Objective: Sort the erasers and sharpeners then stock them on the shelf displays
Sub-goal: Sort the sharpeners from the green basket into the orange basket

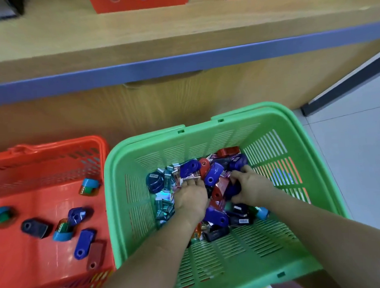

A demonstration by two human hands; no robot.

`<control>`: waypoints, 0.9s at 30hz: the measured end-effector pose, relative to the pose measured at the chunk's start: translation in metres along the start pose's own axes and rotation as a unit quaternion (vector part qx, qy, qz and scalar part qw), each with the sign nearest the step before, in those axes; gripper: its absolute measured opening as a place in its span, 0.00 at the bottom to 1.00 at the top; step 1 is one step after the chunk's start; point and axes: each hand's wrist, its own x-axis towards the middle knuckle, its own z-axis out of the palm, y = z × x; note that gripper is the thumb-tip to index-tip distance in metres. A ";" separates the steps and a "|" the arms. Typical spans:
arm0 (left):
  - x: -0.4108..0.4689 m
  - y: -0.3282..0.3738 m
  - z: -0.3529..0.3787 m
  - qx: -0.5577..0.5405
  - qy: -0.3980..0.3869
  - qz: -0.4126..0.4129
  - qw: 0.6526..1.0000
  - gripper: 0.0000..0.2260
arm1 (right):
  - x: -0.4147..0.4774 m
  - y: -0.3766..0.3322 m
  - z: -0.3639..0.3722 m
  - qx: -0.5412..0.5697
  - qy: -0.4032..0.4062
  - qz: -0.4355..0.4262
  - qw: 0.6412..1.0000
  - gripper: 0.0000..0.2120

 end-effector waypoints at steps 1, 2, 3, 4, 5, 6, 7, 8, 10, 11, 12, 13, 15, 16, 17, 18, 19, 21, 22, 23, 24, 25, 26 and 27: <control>0.000 -0.001 0.000 -0.027 -0.001 -0.012 1.000 0.26 | 0.000 0.003 -0.004 0.025 0.002 -0.003 1.000 0.22; -0.001 -0.002 -0.002 -0.050 -0.008 -0.025 0.998 0.26 | -0.001 0.006 -0.008 0.044 0.004 -0.004 0.999 0.20; -0.002 -0.003 -0.004 -0.063 -0.012 -0.032 0.997 0.25 | -0.002 0.010 -0.011 0.060 0.009 -0.006 0.998 0.20; -0.006 -0.002 -0.008 -0.070 -0.020 -0.036 0.997 0.23 | -0.004 0.012 -0.014 0.075 0.014 -0.008 0.997 0.19; -0.007 -0.002 -0.009 -0.083 -0.026 -0.036 0.996 0.20 | -0.005 0.014 -0.015 0.097 0.021 -0.009 0.995 0.17; -0.011 -0.002 -0.012 -0.111 -0.031 -0.041 0.993 0.17 | -0.008 0.015 -0.017 0.133 0.024 -0.006 0.991 0.16; -0.013 -0.003 -0.014 -0.151 -0.035 -0.052 0.987 0.14 | -0.010 0.016 -0.019 0.182 0.027 0.001 0.983 0.14; -0.016 -0.003 -0.019 -0.194 -0.037 -0.069 0.978 0.12 | -0.012 0.015 -0.021 0.229 0.027 0.012 0.973 0.13; -0.024 -0.005 -0.031 -0.259 -0.031 -0.099 0.960 0.09 | -0.016 0.013 -0.026 0.287 0.023 0.032 0.957 0.12; -0.027 -0.006 -0.036 -0.296 -0.027 -0.112 0.948 0.09 | -0.017 0.012 -0.026 0.300 0.019 0.040 0.953 0.13; -0.032 -0.008 -0.043 -0.331 -0.019 -0.122 0.936 0.09 | -0.018 0.010 -0.026 0.298 0.016 0.045 0.953 0.15; -0.037 -0.009 -0.049 -0.360 -0.007 -0.125 0.924 0.09 | -0.018 0.009 -0.024 0.295 0.014 0.049 0.954 0.18; -0.054 -0.012 -0.068 -0.426 0.019 -0.113 0.897 0.08 | -0.015 0.008 -0.015 0.274 0.020 0.068 0.959 0.24; -0.063 -0.016 -0.078 -0.476 0.031 -0.101 0.873 0.07 | -0.013 0.006 -0.011 0.257 0.024 0.085 0.962 0.27; -0.074 -0.020 -0.088 -0.531 0.040 -0.086 0.842 0.08 | -0.010 0.003 -0.008 0.234 0.024 0.097 0.967 0.29; -0.083 -0.026 -0.097 -0.573 0.043 -0.072 0.815 0.07 | -0.009 0.000 -0.008 0.218 0.018 0.107 0.970 0.29; -0.092 -0.033 -0.102 -0.591 0.053 -0.063 0.802 0.07 | -0.006 -0.004 -0.009 0.218 0.010 0.119 0.969 0.28; -0.099 -0.049 -0.104 -0.547 0.073 -0.059 0.832 0.10 | -0.006 -0.014 -0.018 0.271 -0.015 0.149 0.951 0.25; -0.100 -0.054 -0.100 -0.502 0.069 -0.069 0.859 0.11 | -0.007 -0.019 -0.021 0.313 -0.018 0.172 0.934 0.24; -0.099 -0.057 -0.094 -0.452 0.058 -0.079 0.887 0.12 | -0.007 -0.021 -0.022 0.334 -0.012 0.187 0.924 0.23; -0.097 -0.055 -0.088 -0.401 0.042 -0.084 0.911 0.13 | -0.009 -0.023 -0.023 0.330 -0.001 0.189 0.925 0.23; -0.094 -0.052 -0.079 -0.347 0.026 -0.086 0.933 0.14 | -0.008 -0.024 -0.019 0.306 0.015 0.182 0.934 0.24; -0.091 -0.046 -0.069 -0.296 0.015 -0.081 0.952 0.14 | -0.009 -0.027 -0.014 0.298 0.050 0.171 0.938 0.25; -0.088 -0.039 -0.060 -0.248 0.009 -0.066 0.966 0.14 | -0.009 -0.029 -0.006 0.315 0.086 0.152 0.933 0.25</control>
